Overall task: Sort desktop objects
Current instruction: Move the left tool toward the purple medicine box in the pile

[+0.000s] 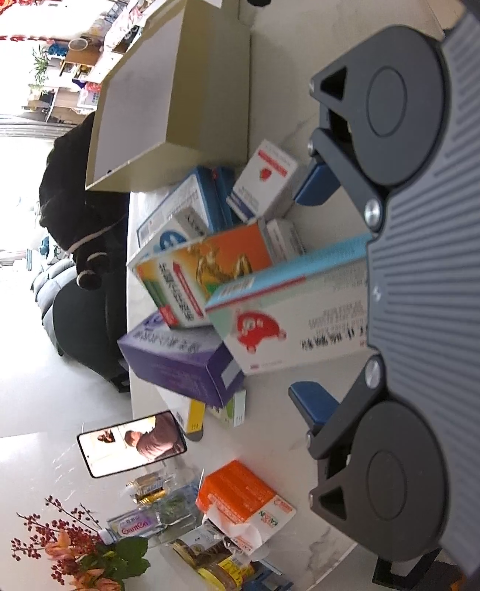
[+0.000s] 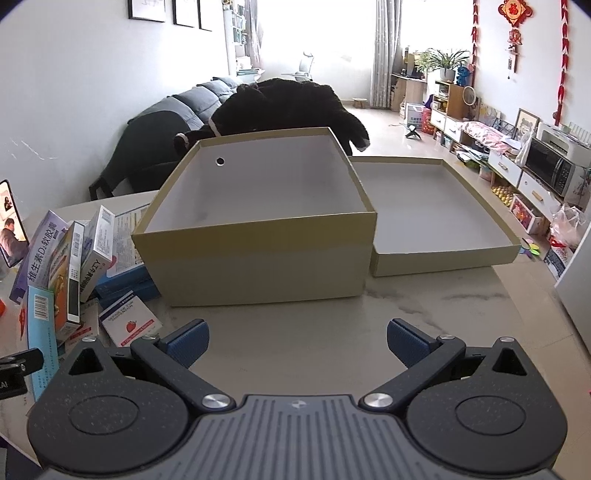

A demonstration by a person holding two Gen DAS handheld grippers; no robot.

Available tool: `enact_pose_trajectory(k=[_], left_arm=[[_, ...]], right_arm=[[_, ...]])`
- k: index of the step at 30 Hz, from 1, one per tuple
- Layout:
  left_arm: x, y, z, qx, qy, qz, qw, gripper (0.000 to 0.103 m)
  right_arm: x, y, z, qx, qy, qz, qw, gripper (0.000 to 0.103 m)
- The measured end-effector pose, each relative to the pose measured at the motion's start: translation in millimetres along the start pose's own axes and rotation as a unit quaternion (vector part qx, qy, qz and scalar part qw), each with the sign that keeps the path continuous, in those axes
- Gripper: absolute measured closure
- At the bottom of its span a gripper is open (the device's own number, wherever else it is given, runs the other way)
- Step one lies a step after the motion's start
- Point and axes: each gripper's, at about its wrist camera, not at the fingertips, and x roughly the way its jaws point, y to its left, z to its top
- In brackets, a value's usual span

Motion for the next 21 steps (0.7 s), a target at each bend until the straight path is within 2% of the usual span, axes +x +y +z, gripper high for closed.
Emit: enact_pose_trajectory(k=[5, 12, 15, 18, 21], left_arm=[[4, 22, -2, -0.014, -0.011, -0.006, 0.9998, 0.000], [11, 38, -8, -0.007, -0.016, -0.007, 0.9998, 0.000], [15, 44, -8, -0.013, -0.004, -0.020, 0.9997, 0.000], [20, 51, -7, -0.023, 0.009, -0.039, 0.9989, 0.000], [26, 56, -4, -0.030, 0.026, -0.041, 0.9984, 0.000]], right_arm=[[4, 6, -5, -0.027, -0.006, 0.015, 1.000, 0.000], [10, 18, -11, -0.055, -0.003, 0.086, 0.995, 0.000], [16, 24, -13, -0.065, 0.014, 0.138, 0.988, 0.000], [22, 28, -14, -0.058, 0.040, 0.207, 0.976, 0.000], [23, 33, -15, -0.055, 0.050, 0.244, 0.967, 0.000]])
